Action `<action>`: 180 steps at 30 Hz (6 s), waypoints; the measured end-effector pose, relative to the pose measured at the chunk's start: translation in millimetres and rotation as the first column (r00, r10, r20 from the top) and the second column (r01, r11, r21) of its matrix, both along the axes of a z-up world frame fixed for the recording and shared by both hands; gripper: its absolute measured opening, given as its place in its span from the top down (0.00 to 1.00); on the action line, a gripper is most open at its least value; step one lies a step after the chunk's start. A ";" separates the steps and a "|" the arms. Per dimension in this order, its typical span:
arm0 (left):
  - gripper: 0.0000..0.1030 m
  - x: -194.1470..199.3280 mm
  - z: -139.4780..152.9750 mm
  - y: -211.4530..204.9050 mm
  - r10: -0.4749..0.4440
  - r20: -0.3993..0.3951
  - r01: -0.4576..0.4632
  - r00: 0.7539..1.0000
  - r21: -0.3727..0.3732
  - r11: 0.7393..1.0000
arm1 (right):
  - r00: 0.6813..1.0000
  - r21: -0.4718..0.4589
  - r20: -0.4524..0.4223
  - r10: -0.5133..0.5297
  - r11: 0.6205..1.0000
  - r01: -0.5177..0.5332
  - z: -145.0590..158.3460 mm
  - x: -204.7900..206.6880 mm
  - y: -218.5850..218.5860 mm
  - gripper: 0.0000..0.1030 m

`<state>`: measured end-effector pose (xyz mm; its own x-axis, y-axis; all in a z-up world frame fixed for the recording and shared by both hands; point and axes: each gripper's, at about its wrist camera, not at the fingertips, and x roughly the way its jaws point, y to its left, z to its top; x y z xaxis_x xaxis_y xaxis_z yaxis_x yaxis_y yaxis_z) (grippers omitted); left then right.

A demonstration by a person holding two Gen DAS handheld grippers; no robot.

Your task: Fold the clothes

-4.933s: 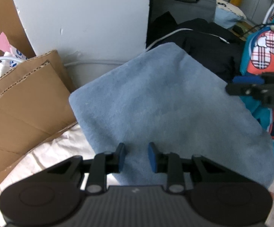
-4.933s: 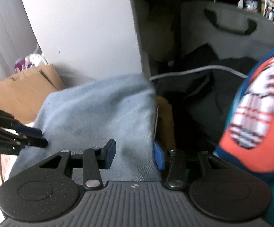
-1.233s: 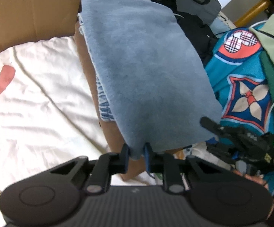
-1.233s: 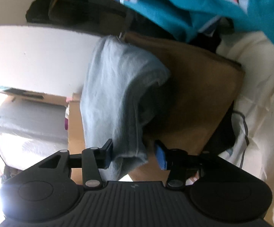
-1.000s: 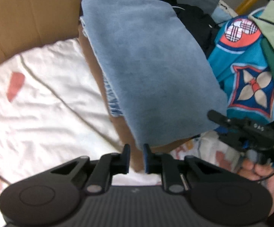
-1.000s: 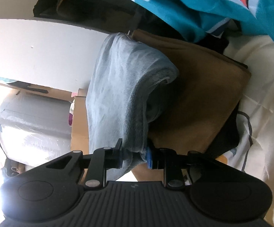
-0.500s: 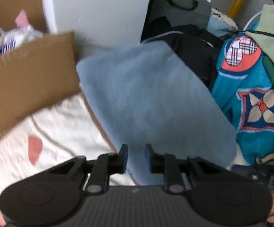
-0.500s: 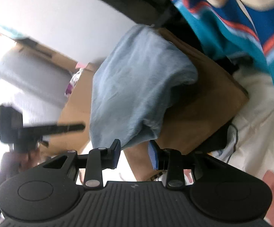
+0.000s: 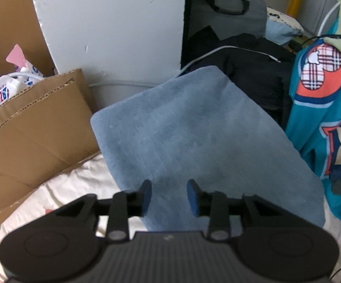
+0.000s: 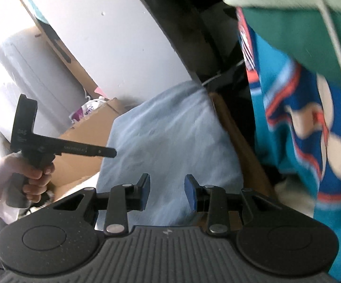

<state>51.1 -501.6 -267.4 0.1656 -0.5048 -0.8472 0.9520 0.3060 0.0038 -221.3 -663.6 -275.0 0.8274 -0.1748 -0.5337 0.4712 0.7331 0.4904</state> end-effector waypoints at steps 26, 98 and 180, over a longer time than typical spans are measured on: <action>0.78 16.2 -28.5 7.7 0.280 -0.118 -0.281 0.953 0.005 0.960 | 0.928 -0.313 -0.331 0.173 0.907 -0.281 6.2 163.5 -75.3 0.66; 0.80 -1.9 -28.3 -8.0 0.123 -0.118 -0.127 0.985 -0.028 0.992 | 0.810 -0.245 -0.397 0.432 0.800 -0.547 -16.7 193.5 -24.3 0.60; 0.01 -32.7 352.6 333.1 0.506 0.034 -0.506 0.862 -0.010 0.862 | 0.883 0.006 -0.462 0.082 0.996 -0.089 300.1 21.1 83.8 0.01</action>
